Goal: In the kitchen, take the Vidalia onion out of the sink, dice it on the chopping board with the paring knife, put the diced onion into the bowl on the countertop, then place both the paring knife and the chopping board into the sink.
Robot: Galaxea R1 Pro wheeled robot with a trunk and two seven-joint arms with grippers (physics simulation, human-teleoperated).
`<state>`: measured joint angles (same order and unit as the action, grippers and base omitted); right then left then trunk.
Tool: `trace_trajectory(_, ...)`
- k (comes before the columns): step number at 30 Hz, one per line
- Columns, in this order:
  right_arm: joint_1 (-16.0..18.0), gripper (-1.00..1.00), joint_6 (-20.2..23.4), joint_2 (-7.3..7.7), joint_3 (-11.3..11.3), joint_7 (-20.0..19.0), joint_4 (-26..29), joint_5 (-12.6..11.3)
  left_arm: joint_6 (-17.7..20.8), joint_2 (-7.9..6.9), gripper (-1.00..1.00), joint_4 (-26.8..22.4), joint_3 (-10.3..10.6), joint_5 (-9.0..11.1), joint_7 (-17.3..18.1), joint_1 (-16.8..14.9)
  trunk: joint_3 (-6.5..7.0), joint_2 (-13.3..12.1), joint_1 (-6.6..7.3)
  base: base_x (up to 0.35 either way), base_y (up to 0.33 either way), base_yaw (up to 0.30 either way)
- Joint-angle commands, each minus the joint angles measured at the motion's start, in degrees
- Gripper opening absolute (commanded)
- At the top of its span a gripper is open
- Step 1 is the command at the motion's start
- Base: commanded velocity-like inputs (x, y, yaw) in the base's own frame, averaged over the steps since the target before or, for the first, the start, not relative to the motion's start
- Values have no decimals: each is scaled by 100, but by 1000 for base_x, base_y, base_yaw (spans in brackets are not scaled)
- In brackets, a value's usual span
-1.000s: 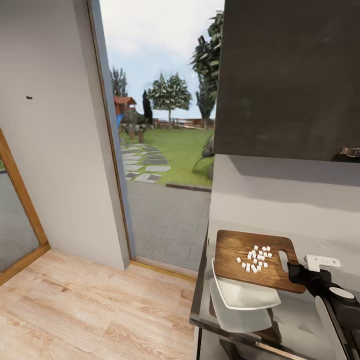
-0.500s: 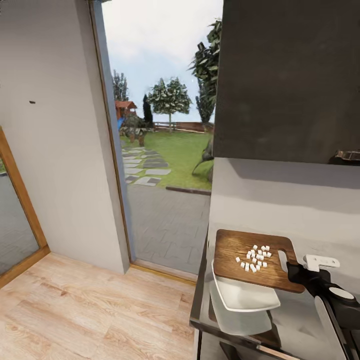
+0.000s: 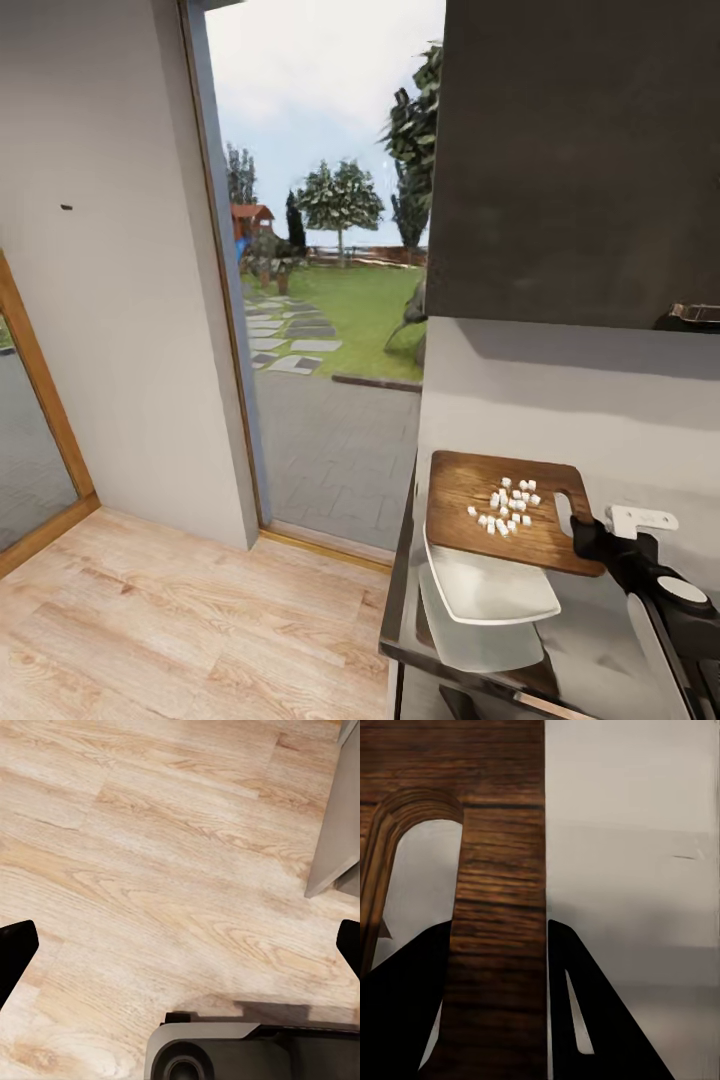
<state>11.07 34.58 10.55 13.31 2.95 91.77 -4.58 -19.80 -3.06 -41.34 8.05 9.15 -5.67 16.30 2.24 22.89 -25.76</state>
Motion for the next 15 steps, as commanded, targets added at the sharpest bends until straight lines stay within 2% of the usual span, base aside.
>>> trace_trajectory(1, 0, -100, -28, 1, 0, 27, -10, -52, -15, -10, 100, -5, 48, 55, -48, 3, -1, 3, -2, 0, 0, 0)
trace_trajectory(15, 0, -100, -250, 0, 5, 14, -155, -51, -15, -10, 100, -5, 48, 54, -48, 0, -1, 3, -2, 0, 0, 0)
